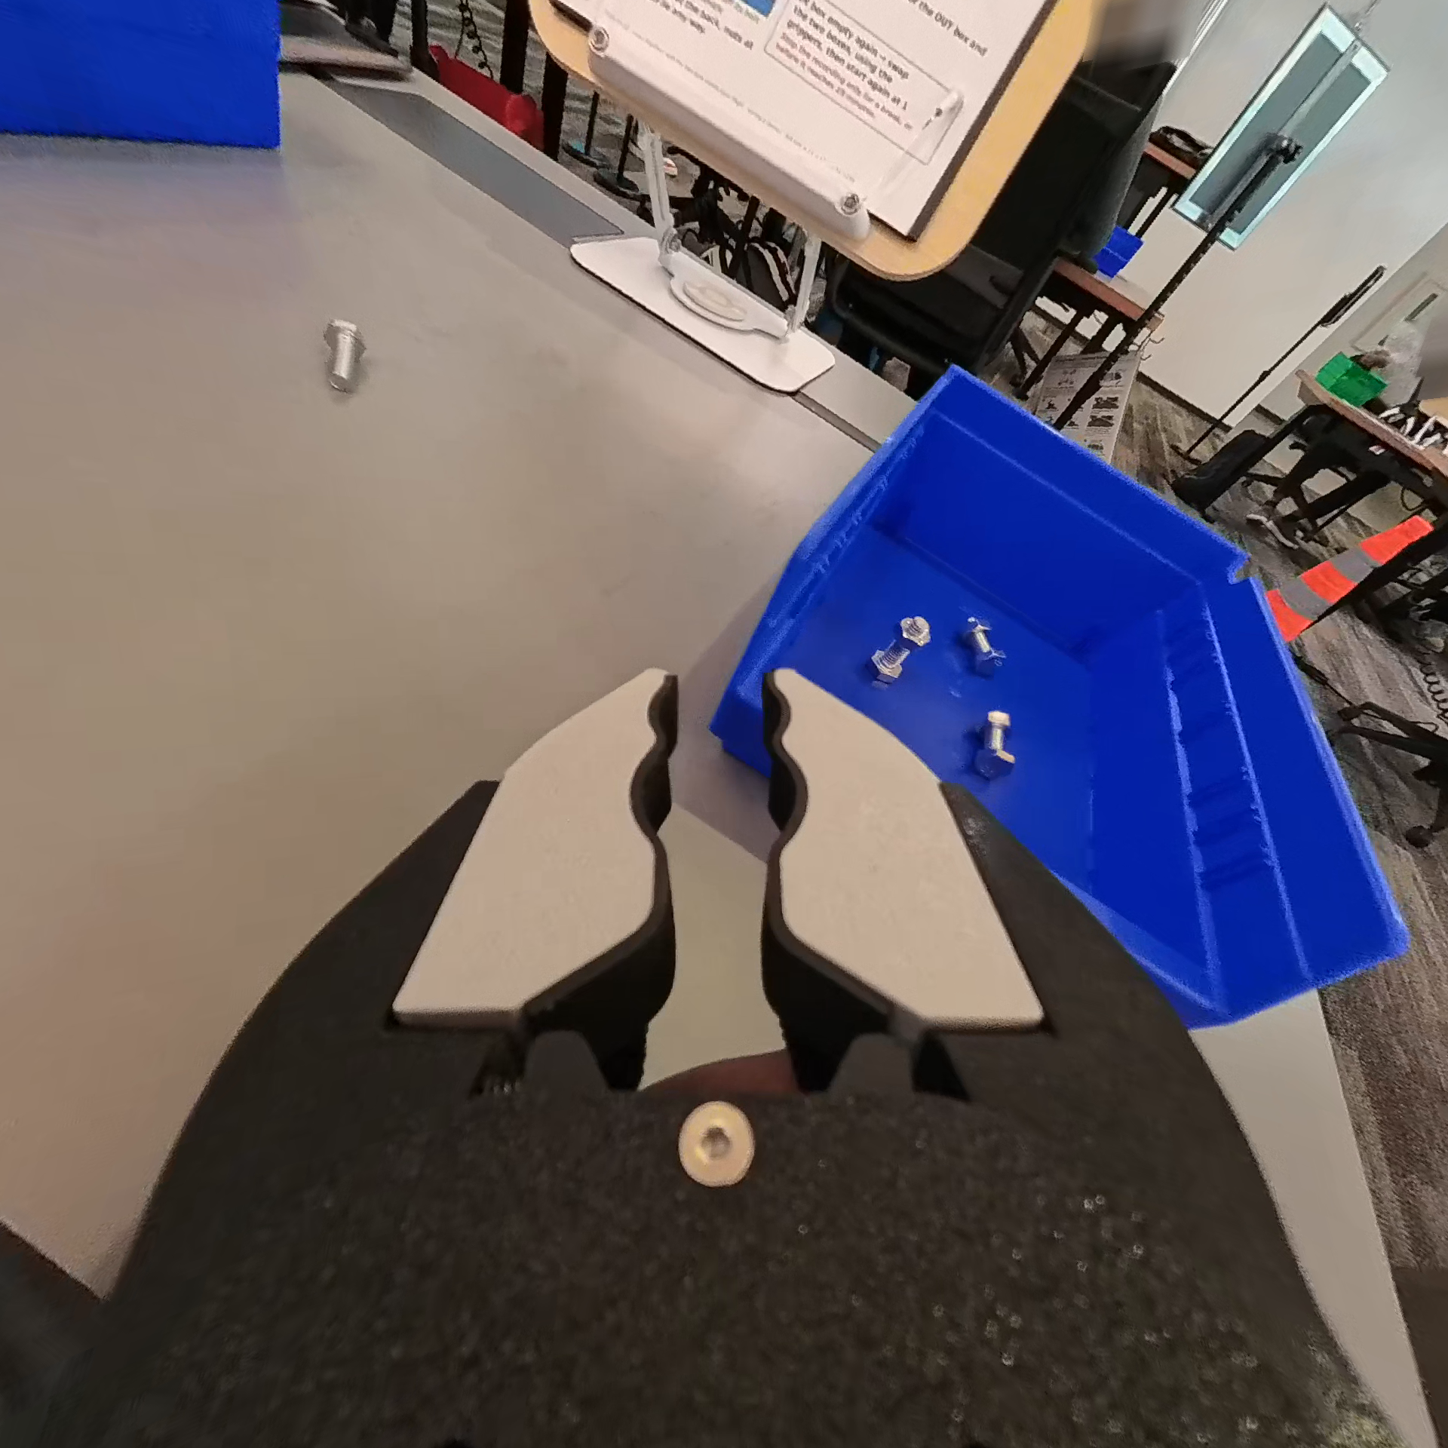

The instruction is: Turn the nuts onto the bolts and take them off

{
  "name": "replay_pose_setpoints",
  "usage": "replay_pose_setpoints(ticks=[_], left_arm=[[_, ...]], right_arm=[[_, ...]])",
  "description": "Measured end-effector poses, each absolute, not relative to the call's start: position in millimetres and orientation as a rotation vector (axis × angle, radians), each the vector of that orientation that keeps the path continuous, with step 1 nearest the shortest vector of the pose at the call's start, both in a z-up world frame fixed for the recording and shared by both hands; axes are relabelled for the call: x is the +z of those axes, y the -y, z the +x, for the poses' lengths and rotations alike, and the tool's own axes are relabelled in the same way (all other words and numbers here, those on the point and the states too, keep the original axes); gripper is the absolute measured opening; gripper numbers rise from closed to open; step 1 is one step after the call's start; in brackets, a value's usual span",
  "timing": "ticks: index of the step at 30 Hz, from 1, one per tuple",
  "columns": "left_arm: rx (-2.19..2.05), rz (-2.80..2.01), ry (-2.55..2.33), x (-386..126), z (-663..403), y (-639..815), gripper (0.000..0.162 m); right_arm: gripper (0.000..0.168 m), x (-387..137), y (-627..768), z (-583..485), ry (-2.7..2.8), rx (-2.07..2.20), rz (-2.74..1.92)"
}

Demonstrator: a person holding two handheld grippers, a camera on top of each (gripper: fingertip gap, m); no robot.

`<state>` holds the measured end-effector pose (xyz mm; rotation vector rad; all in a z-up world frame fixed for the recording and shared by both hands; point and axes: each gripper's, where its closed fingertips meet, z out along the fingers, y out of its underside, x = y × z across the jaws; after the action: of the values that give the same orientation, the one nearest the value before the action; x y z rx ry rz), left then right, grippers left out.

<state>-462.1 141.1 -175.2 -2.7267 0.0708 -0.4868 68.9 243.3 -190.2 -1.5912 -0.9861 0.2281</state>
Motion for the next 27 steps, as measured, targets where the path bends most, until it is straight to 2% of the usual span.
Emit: replay_pose_setpoints(ticks=[6,11,16,19,27], left_arm=[[-0.65,-1.914,-0.253,-83.3,-385.2,-151.3,0.017],[-0.834,-1.538,-0.382,-41.3,-301.2,-144.9,0.016],[-0.969,-1.442,-0.414,-48.5,-245.4,-151.8,0.016],[-0.901,-1.448,-0.377,-72.7,-231.0,-156.3,0.017],[-0.745,-1.502,-0.364,-124.3,-216.9,-146.9,0.016]], right_arm=[[0.02,-178.7,-224.2,28.4,1.049,0.378,-1.532],[0.019,-162.3,-197.9,-39.3,1.216,0.639,-1.442],[0.02,-145.9,-188.6,-110.6,1.357,0.824,-1.355],[0.023,-159.9,-201.8,-143.1,1.394,0.921,-1.468],[0.035,-213.1,-257.0,-181.3,1.701,0.607,-1.839]])
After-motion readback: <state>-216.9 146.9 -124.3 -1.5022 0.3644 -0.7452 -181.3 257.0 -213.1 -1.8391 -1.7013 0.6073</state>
